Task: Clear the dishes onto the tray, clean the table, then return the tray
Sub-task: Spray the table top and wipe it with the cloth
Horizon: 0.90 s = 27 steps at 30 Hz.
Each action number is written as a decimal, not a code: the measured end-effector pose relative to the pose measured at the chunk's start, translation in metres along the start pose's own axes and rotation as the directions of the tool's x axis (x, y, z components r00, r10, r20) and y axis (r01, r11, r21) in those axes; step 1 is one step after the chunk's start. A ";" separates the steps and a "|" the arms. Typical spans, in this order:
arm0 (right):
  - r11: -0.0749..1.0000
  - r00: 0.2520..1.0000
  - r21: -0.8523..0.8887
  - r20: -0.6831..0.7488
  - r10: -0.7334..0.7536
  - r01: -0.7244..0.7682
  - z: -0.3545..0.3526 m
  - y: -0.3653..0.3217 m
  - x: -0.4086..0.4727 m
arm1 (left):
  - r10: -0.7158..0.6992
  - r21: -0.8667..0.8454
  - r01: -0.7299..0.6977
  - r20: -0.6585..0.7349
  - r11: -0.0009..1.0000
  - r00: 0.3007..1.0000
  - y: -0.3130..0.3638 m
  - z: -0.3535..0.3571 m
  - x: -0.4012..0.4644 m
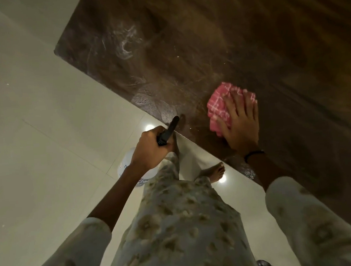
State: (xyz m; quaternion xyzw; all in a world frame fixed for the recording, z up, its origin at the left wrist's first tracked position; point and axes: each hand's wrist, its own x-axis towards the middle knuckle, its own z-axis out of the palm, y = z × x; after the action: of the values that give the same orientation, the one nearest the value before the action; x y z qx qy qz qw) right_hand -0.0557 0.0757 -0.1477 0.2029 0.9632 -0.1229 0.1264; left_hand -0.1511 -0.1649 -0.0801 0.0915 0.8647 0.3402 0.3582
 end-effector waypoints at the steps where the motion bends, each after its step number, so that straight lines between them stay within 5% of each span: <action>1: 1.000 1.000 0.015 -0.025 0.019 -0.019 0.000 -0.015 0.013 | 0.000 -0.014 0.000 -0.005 1.000 1.000 0.000 -0.002 0.000; 5: 0.980 0.980 0.008 -0.022 -0.200 0.200 0.011 -0.074 0.028 | -0.004 -0.015 0.003 -0.015 1.000 1.000 -0.001 -0.007 0.005; 9: 0.917 0.911 0.022 0.101 -0.399 0.399 0.017 -0.057 -0.009 | -0.020 0.000 0.020 -0.001 1.000 1.000 0.000 -0.016 0.010; 13: 0.970 0.968 0.020 0.061 -0.244 0.244 0.003 -0.018 -0.003 | -0.027 -0.003 0.027 -0.016 1.000 1.000 0.001 -0.025 0.017; 17: 0.996 0.996 0.003 -0.015 -0.089 0.089 0.000 -0.057 0.040 | -0.045 -0.019 0.045 -0.019 0.999 0.999 -0.007 -0.028 0.024; 22: 0.951 0.950 0.006 0.008 -0.311 0.311 0.017 -0.116 0.050 | -0.097 0.004 0.097 -0.009 0.995 0.995 -0.022 -0.033 0.032; 27: 0.887 0.886 -0.006 0.057 -0.460 0.461 0.019 -0.070 0.021 | -0.115 -0.010 0.115 -0.005 0.993 0.993 -0.022 -0.043 0.037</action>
State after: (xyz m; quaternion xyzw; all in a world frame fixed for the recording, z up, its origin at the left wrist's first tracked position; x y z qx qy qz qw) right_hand -0.0999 0.0156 -0.1587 -0.0361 0.9812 -0.1453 0.1215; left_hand -0.2052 -0.1889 -0.0934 0.0389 0.8678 0.3235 0.3751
